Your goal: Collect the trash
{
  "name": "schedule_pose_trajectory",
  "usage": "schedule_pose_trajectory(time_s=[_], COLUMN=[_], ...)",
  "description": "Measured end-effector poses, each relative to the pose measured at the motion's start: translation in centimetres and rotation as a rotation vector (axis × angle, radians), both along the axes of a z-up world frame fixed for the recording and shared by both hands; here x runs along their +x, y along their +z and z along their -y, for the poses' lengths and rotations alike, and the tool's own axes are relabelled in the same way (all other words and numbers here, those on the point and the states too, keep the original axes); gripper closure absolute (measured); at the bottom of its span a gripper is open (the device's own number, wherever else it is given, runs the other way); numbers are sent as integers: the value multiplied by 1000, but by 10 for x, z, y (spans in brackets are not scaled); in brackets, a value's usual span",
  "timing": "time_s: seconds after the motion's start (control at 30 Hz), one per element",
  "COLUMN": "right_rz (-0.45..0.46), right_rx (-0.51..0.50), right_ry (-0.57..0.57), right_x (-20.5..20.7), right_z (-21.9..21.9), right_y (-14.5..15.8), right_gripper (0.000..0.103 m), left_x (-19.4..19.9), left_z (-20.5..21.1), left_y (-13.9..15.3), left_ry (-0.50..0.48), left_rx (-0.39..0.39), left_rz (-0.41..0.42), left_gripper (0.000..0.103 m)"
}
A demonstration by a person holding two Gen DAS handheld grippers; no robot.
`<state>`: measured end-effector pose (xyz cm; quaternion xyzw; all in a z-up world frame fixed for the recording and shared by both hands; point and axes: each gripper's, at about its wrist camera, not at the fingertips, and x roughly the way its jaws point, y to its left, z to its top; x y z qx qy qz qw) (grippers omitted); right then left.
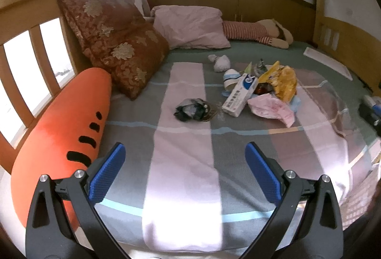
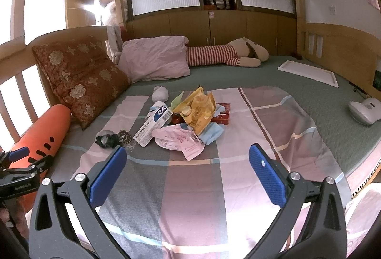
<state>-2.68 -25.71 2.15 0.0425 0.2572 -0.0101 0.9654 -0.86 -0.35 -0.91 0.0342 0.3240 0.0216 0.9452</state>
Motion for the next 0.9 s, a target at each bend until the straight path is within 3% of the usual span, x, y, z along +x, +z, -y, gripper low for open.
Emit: schedule_pose_trajectory(time_s=[0.2, 0.33, 0.47, 0.57, 0.67, 0.77, 0.9], right_rz=[78, 112, -21, -10, -59, -105, -71], right_rx=[-113, -171, -121, -37, -16, 23, -6], right_ry=[3, -8, 25, 40, 56, 89, 111], right_x=[-10, -10, 3, 1, 7, 17, 37], right_z=[-10, -12, -9, -1, 1, 1, 0], right_y=[8, 0, -11, -7, -10, -11, 5], right_gripper=[2, 2, 2, 2, 2, 2, 2], left_x=[6, 6, 3, 5, 9, 19, 50], left_z=[-14, -10, -7, -12, -11, -10, -10], left_y=[-17, -23, -22, -21, -20, -20, -8], left_ry=[19, 18, -7, -33, -34, -56, -35], left_rx=[-30, 26, 27, -56, -14, -21, -34], left_rz=[-9, 1, 7, -43, -96, -154, -185], left_gripper=[3, 3, 3, 3, 3, 3, 3])
